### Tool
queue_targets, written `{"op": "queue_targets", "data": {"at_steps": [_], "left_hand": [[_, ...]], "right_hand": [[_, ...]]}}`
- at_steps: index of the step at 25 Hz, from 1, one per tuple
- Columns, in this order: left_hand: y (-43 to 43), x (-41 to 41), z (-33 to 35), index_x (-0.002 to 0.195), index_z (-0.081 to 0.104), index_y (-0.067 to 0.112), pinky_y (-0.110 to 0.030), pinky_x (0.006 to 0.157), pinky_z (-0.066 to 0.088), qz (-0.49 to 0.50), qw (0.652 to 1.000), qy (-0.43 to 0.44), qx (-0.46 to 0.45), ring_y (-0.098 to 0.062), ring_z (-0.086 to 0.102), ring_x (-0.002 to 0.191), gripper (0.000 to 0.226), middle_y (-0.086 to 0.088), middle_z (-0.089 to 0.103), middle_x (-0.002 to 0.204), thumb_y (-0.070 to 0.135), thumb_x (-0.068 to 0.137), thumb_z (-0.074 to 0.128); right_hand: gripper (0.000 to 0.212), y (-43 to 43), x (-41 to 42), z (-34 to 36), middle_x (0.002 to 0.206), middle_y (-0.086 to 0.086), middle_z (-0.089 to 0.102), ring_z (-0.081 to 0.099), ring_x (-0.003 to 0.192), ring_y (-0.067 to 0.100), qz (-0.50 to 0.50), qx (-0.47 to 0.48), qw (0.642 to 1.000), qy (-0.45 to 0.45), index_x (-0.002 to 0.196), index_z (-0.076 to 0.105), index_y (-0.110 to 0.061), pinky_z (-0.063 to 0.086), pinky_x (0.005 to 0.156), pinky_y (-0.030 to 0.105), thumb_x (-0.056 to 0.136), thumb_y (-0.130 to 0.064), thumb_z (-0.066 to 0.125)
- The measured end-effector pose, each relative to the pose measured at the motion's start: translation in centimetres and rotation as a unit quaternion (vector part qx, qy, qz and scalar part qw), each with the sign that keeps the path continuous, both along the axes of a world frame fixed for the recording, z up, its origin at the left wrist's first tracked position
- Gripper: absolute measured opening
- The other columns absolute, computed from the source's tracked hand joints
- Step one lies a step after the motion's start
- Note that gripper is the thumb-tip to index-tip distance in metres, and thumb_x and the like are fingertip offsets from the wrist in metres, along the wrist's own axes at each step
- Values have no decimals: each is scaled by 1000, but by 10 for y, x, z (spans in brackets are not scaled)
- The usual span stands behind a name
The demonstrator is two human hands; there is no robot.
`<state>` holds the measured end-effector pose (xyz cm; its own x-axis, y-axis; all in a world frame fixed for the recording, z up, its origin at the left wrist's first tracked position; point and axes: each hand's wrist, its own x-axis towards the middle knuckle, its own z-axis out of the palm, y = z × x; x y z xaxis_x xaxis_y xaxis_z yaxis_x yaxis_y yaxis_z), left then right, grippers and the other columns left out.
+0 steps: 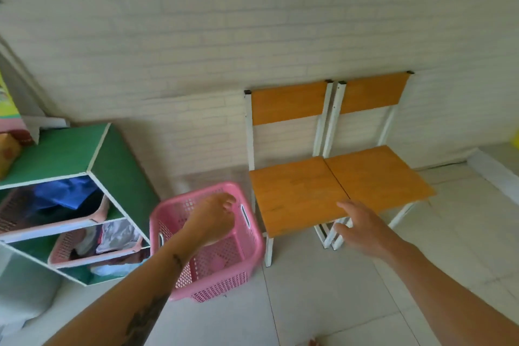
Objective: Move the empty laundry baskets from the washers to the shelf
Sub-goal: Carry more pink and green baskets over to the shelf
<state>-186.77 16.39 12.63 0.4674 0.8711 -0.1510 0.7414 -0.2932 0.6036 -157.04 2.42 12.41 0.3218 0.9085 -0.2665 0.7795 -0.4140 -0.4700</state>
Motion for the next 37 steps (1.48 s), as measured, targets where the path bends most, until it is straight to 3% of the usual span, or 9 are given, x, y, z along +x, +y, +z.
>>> {"op": "queue_targets", "data": {"at_steps": [2, 5, 8, 11, 15, 22, 27, 33, 37], "left_hand": [[-18, 42, 24, 126, 59, 15, -23, 92, 52, -56, 998, 11, 19, -15, 62, 111, 43, -1, 65, 124, 4, 86, 48], [-45, 122, 54, 123, 60, 16, -35, 99, 50, -123, 991, 3, 46, -19, 62, 112, 38, -1, 65, 120, 12, 87, 49], [-92, 222, 78, 120, 61, 26, -39, 97, 51, -194, 979, -9, 55, -16, 61, 111, 36, 4, 64, 118, 20, 86, 48], [-147, 321, 94, 119, 58, 32, -37, 95, 51, -254, 966, -23, 52, -15, 58, 111, 35, 8, 60, 121, 25, 87, 46], [-241, 465, 109, 126, 58, 22, -30, 93, 47, -325, 943, -44, 57, -16, 57, 112, 37, 3, 59, 122, 19, 91, 48], [-367, 656, 117, 106, 61, 31, -23, 87, 45, -381, 922, -70, 21, -15, 61, 98, 26, 6, 63, 106, 17, 85, 54], [-397, 787, 103, 118, 61, 22, -24, 94, 45, -409, 910, -65, 14, -13, 59, 102, 33, 5, 61, 112, 13, 87, 55], [-392, 974, 61, 127, 56, 22, -31, 107, 38, -446, 893, -59, 30, -18, 52, 120, 41, 1, 53, 134, 16, 87, 56], [-401, 1088, 50, 139, 44, 20, -33, 108, 34, -513, 854, -31, 78, -21, 43, 129, 49, -3, 44, 143, 23, 90, 52]], "right_hand": [[59, -47, 30, 23, 153, 3, 34, 37, 136, 21, -33, 15, 999, -11, 145, 36, -15, 35, 107, 36, 91, -34, 50], [60, -112, 83, 55, 153, 1, 32, 37, 136, 21, -101, 41, 993, -35, 146, 34, -17, 35, 108, 35, 91, -35, 50], [61, -188, 144, 78, 151, 1, 35, 40, 133, 22, -161, 68, 983, -53, 146, 33, -21, 36, 107, 35, 90, -36, 50], [65, -258, 207, 91, 155, 3, 30, 33, 139, 22, -206, 68, 973, -72, 149, 29, -19, 30, 114, 37, 90, -38, 50], [65, -362, 303, 111, 154, 3, 31, 32, 141, 21, -263, 85, 955, -104, 148, 30, -17, 27, 116, 36, 91, -38, 51], [57, -499, 453, 119, 134, 4, 51, 52, 120, 25, -344, 55, 933, -87, 131, 47, -21, 43, 103, 44, 78, -41, 49], [40, -535, 553, 106, 114, 1, 55, 56, 107, 22, -392, 34, 916, -82, 115, 53, -27, 48, 95, 41, 77, -38, 48], [43, -536, 697, 78, 132, 7, 52, 50, 120, 24, -451, 5, 890, -67, 129, 51, -16, 40, 103, 37, 88, -28, 54], [49, -549, 788, 68, 141, 10, 45, 42, 131, 27, -510, -16, 859, -48, 138, 43, -18, 34, 107, 37, 91, -26, 53]]}}
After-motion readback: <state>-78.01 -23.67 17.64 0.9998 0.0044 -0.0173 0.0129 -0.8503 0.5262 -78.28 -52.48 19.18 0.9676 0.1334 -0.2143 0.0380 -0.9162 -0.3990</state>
